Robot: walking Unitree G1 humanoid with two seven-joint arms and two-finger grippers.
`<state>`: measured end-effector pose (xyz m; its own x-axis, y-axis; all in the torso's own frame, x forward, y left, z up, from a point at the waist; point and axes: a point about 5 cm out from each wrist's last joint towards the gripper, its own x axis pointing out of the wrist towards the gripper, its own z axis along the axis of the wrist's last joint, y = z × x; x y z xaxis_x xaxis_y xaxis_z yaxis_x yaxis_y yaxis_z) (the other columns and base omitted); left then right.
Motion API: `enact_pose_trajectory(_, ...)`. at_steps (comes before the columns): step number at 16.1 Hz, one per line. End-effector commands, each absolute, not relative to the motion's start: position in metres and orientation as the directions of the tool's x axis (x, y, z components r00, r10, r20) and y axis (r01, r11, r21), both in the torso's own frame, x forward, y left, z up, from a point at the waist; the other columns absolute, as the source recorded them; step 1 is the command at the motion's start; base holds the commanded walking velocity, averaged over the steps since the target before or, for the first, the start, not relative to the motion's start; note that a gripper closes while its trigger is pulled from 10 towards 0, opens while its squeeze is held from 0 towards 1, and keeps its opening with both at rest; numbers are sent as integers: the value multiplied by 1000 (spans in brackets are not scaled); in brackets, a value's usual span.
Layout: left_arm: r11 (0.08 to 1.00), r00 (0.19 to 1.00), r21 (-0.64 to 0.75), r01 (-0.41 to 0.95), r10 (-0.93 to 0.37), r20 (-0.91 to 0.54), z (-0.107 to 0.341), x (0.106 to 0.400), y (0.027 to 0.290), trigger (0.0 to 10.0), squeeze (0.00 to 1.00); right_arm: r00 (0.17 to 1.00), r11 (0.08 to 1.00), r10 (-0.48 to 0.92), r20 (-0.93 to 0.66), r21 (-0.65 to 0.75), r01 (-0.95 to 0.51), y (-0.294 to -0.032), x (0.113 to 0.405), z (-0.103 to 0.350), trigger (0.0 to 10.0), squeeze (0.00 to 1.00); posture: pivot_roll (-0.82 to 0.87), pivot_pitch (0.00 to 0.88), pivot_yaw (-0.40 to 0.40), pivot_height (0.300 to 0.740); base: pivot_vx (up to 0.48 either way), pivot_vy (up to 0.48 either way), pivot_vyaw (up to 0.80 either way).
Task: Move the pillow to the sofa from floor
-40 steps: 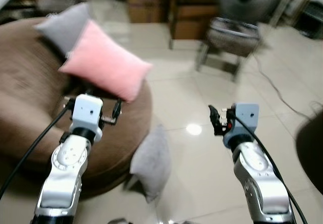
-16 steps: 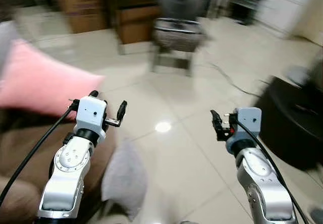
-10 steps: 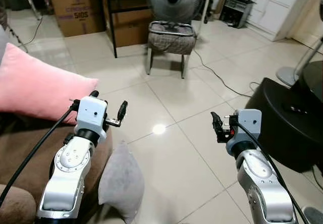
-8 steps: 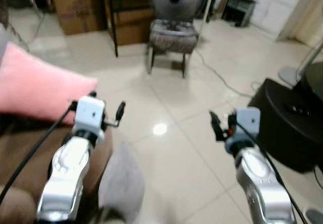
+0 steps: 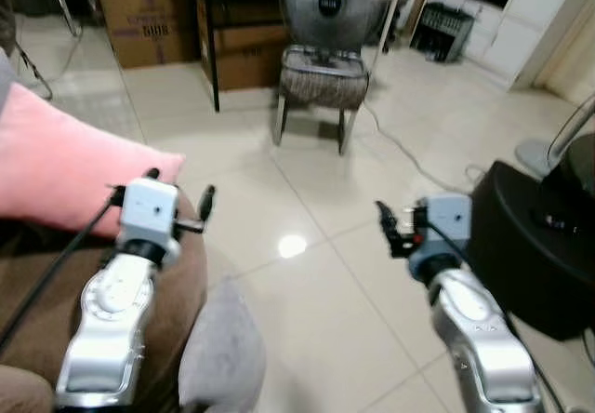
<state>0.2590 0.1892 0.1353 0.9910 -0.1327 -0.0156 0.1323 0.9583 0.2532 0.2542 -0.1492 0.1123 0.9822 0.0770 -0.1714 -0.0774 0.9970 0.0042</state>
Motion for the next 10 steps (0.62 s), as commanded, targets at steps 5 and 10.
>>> enact_pose_trajectory(5,962,991,238,136,-134,-23,135,258,189,10000,0,984,998,70,-163,11,-69,-153,251,114,10000,0,92,0,-61,705,0,0,0)
enact_pose_trajectory(10,966,993,229,121,-118,-24,133,257,190,10000,0,991,993,80,-109,-83,-90,-154,251,117,10000,0,88,0,-60,645,0,0,0)
